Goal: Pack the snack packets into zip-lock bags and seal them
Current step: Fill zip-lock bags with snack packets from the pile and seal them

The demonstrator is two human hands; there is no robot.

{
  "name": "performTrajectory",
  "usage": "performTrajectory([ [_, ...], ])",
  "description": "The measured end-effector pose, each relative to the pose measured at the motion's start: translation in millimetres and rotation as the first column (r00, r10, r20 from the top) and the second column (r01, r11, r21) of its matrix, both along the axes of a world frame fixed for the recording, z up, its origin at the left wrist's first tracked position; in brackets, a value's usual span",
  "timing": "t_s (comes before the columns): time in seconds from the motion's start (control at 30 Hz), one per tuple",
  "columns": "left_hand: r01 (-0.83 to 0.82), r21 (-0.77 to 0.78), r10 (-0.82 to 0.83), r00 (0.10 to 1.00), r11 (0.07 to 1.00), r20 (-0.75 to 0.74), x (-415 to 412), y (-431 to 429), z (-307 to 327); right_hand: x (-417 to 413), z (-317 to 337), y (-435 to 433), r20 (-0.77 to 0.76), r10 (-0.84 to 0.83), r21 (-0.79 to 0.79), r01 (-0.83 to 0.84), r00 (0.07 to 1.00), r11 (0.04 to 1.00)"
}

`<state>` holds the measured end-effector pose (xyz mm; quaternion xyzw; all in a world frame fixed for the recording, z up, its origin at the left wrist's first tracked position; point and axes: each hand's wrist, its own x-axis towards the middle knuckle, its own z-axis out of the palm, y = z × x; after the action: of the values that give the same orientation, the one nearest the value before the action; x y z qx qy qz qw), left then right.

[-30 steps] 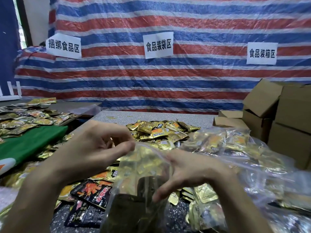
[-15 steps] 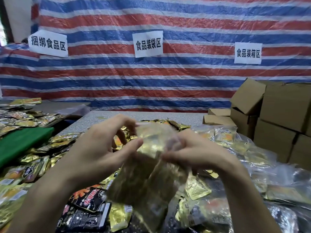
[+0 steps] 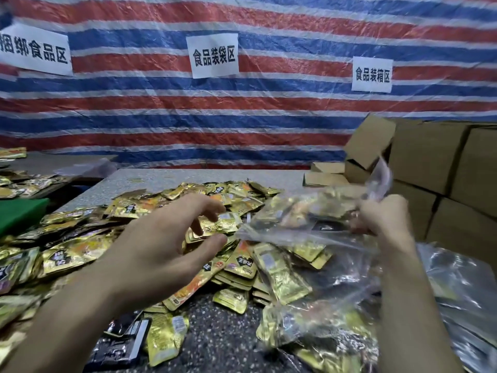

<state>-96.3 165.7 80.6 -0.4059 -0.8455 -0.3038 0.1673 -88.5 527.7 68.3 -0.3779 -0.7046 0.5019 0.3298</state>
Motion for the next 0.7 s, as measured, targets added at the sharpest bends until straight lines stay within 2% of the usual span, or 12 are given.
performTrajectory([
  [0.1, -0.007, 0.010, 0.007, 1.000, 1.000, -0.002, 2.0, 4.3, -1.7, 13.4, -2.9, 5.2, 0.154, 0.078, -0.070, -0.068, 0.985, 0.995],
  [0.27, -0.043, -0.008, 0.043, 0.999, 0.999, -0.032, 7.2, 9.3, -4.7, 32.1, 29.0, -19.9, 0.270, 0.032, 0.167, -0.080, 0.962, 0.983],
  [0.53, -0.117, 0.078, 0.124, 0.988, 0.990, -0.088, 19.0, 16.6, 1.4, 30.7, 56.4, -110.9, 0.159, 0.359, 0.371, -0.393, 0.920, 0.842],
  [0.63, -0.139, 0.148, 0.151, 0.986, 0.979, -0.074, 25.1, 13.8, 5.9, 30.2, 56.4, -138.5, 0.145, 0.607, 0.365, -0.612, 0.782, 0.701],
  [0.7, -0.162, 0.178, 0.172, 0.984, 0.971, -0.042, 28.9, 6.9, 2.8, 32.9, 56.4, -147.4, 0.247, 0.757, 0.436, -0.767, 0.606, 0.471],
])
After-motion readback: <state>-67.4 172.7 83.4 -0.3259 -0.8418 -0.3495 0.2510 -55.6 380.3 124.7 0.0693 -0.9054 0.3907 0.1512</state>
